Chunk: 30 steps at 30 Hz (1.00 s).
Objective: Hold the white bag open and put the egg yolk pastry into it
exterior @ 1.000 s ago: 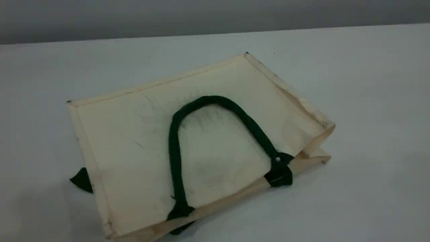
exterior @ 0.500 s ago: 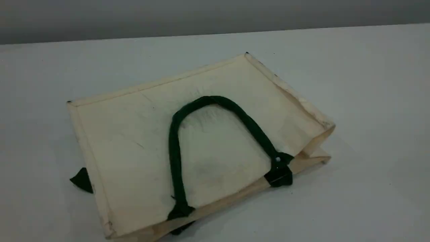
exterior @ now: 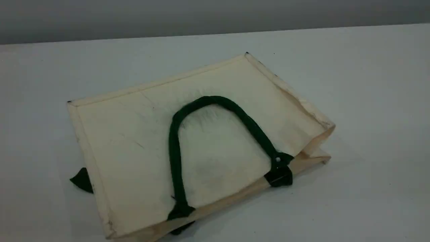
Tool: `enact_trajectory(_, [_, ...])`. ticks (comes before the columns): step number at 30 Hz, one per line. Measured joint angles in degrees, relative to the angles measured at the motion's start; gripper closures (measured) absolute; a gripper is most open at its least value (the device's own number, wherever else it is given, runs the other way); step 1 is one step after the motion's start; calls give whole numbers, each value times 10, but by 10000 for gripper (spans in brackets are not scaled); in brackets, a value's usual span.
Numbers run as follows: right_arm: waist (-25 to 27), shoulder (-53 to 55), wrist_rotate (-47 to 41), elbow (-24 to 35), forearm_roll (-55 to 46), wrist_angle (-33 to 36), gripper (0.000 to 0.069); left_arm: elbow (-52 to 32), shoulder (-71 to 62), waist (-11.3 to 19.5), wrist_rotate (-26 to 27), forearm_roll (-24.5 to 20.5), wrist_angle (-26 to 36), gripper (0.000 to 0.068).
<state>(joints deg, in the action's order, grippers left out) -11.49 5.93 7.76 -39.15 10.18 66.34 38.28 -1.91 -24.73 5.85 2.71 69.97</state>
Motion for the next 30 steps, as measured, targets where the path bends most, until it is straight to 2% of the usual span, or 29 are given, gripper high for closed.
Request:
enact_trajectory(5, [0, 0, 0, 69, -18, -19, 136, -55, -1, 0, -11, 0, -1, 93])
enact_trajectory(8, [0, 0, 0, 91, -22, -30, 136, -70, -1, 0, -28, -12, -5, 93])
enact_trajectory(10, [0, 0, -1, 92, -22, -40, 136, -70, -1, 0, -45, -27, -22, 93])
enact_trajectory(15, [0, 0, -1, 92, -21, -39, 136, -72, -1, 0, -93, -78, -21, 93])
enact_trajectory(19, [0, 0, -1, 92, -23, -38, 136, -73, -1, 0, -113, -102, -30, 93])
enact_trajectory(24, [0, 0, -2, 92, -20, -35, 151, -76, -1, 0, -122, -85, -61, 93])
enact_trajectory(30, [0, 0, -2, 91, -20, -35, 171, -90, -1, 0, -123, -86, -77, 93])
